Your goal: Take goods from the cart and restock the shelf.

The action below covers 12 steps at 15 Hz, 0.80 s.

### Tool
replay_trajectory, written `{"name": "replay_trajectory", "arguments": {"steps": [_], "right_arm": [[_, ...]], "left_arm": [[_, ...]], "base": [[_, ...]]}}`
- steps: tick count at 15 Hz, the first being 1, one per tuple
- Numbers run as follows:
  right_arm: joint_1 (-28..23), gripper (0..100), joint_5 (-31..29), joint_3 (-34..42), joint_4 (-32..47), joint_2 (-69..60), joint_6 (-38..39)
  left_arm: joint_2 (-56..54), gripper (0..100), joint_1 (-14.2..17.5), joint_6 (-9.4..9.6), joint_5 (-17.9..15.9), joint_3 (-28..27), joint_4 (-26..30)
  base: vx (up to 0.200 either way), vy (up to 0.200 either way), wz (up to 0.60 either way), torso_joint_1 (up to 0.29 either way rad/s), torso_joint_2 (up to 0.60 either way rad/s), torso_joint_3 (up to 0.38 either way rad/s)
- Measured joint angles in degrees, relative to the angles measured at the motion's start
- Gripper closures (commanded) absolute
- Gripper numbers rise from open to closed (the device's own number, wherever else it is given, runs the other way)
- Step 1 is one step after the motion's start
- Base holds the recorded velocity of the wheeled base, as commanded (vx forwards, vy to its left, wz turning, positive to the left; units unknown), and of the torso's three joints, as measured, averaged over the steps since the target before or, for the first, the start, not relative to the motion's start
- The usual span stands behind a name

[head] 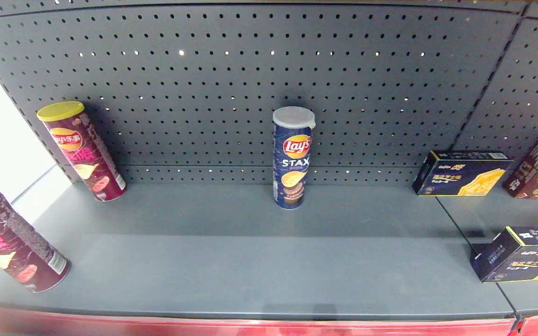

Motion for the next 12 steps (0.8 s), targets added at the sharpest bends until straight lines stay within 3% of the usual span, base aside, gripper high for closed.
{"name": "replay_trajectory", "arguments": {"steps": [12], "right_arm": [[0.00, 0, 0.02, 0.00, 0.00, 0.01, 0.02]], "left_arm": [[0.00, 0, 0.07, -0.13, 0.35, 0.00, 0.00]], "base": [[0.000, 0.000, 0.00, 0.000, 0.00, 0.000]]}}
